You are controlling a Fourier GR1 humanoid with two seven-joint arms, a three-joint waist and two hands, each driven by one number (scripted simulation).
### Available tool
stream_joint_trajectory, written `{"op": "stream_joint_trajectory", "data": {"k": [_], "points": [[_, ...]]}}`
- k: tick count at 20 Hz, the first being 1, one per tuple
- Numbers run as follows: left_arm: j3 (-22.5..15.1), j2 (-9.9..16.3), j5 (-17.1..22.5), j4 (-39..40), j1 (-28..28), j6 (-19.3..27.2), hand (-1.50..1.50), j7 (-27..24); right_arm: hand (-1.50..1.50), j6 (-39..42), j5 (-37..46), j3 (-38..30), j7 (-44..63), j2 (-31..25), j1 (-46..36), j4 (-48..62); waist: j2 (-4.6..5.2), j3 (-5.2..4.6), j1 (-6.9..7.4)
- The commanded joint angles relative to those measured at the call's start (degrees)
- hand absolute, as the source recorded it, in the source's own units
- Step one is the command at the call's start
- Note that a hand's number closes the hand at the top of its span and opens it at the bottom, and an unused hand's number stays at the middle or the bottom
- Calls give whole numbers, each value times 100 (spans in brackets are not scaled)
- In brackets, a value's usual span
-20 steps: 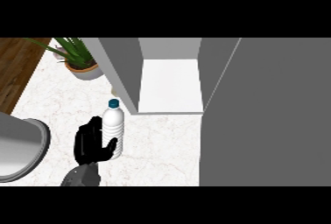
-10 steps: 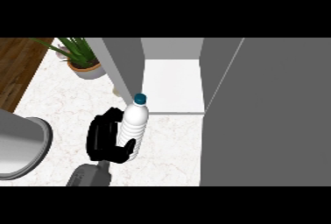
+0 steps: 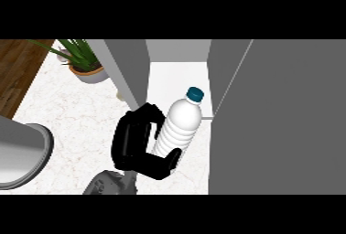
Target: Pick up the bottled water, place it into the cabinet and close the cabinet
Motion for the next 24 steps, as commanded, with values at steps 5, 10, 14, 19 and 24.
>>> {"op": "stream_joint_trajectory", "data": {"k": [5,10,14,19,24], "points": [[-771,-2,-19,-69,-1479,1993,150,862,-150,-122,-837,-336,586,-179,-178,-586,31,-2,-50],[-1207,-2,401,554,-2210,3025,150,330,-150,107,-297,-166,155,35,-334,-116,27,-1,-159],[-975,-1,27,715,-2503,3071,150,942,-150,-56,-771,-545,579,-158,-466,-328,18,-1,-47],[-835,-1,494,1792,-3264,3247,150,672,-150,-52,-815,-487,652,-94,-402,-506,38,-3,-147],[-641,-1,560,2458,-3325,2836,150,392,-150,168,-790,-518,544,11,-147,-566,32,-4,-170]]}}
